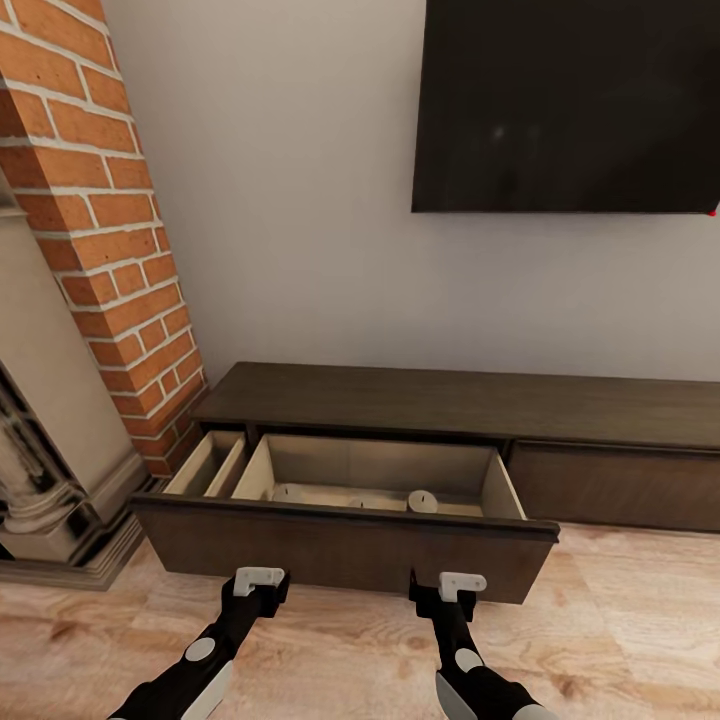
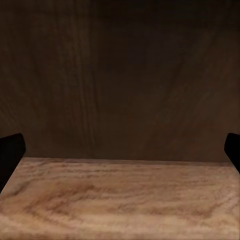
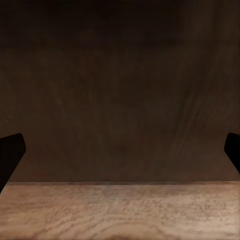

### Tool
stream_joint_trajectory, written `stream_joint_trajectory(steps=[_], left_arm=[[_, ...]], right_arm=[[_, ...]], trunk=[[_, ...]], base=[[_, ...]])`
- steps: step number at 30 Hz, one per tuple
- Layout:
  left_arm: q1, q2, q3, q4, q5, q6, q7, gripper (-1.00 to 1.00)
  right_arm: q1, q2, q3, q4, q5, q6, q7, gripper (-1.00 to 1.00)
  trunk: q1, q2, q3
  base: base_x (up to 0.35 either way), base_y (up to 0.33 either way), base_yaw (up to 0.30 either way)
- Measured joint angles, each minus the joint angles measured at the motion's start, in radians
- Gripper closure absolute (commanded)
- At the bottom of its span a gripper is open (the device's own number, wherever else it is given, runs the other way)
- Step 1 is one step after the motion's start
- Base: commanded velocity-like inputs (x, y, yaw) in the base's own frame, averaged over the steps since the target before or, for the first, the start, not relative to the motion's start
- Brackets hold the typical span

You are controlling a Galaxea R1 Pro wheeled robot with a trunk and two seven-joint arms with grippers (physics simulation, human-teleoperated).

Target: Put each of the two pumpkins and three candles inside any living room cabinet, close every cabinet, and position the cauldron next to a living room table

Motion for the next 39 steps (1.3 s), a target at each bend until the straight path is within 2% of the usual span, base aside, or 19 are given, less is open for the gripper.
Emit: stream_joint_trajectory(steps=[39], left_arm=[[0.0,-0.003,0.0,0.0,-0.002,0.008,0.001,-1.0]], right_arm=[[0.0,0.0,-0.003,0.0,-0.004,-0.001,-0.001,-1.0]], trunk=[[0.0,0.0,0.0]], base=[[0.113,0.007,0.0]])
